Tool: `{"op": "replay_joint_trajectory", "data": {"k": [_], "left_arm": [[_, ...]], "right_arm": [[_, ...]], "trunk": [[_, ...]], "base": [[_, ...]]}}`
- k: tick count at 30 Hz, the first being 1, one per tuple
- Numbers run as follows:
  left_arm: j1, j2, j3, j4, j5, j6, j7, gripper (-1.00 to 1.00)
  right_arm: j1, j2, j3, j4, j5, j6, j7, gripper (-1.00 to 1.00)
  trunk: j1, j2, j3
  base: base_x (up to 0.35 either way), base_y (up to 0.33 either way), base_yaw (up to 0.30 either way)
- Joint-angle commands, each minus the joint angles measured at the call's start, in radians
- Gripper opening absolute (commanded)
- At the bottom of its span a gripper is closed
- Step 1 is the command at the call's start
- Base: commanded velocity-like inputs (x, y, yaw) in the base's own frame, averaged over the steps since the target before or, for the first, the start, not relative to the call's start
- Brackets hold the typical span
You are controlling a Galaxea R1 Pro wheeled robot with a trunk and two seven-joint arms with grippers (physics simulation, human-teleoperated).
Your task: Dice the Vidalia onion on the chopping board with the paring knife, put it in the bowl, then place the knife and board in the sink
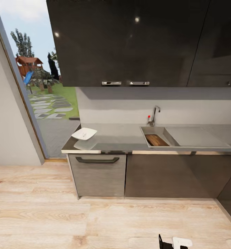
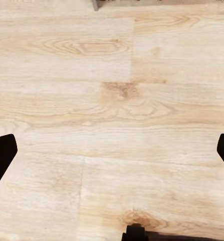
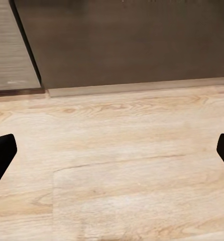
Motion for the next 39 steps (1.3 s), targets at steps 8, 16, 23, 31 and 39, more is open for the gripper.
{"op": "replay_joint_trajectory", "data": {"k": [8,16,23,31,39], "left_arm": [[-0.001,0.0,-0.009,0.001,0.01,-0.004,0.004,1.0],[-0.001,-0.001,-0.009,0.004,0.01,-0.004,0.004,1.0],[-0.001,-0.002,-0.009,0.005,0.01,-0.004,0.004,1.0],[-0.001,-0.002,-0.009,0.006,0.01,-0.004,0.004,1.0],[-0.001,-0.002,-0.009,0.006,0.01,-0.004,0.004,1.0]], "right_arm": [[-0.001,0.0,0.001,0.001,-0.007,-0.003,0.003,1.0],[-0.001,0.0,0.002,0.001,-0.007,-0.004,0.003,1.0],[-0.001,0.0,0.002,0.001,-0.007,-0.004,0.003,1.0],[-0.001,0.0,0.002,0.001,-0.007,-0.003,0.003,1.0],[-0.001,0.0,0.002,0.001,-0.007,-0.003,0.003,1.0]], "trunk": [[0.0,-0.002,0.011],[0.0,-0.002,0.024],[0.0,-0.002,0.035],[0.0,-0.002,0.047],[0.0,-0.002,0.06]], "base": [[0.0,0.0,0.0],[0.0,0.0,0.0],[0.0,0.0,0.0],[0.0,0.0,0.0],[0.0,0.0,0.0]]}}
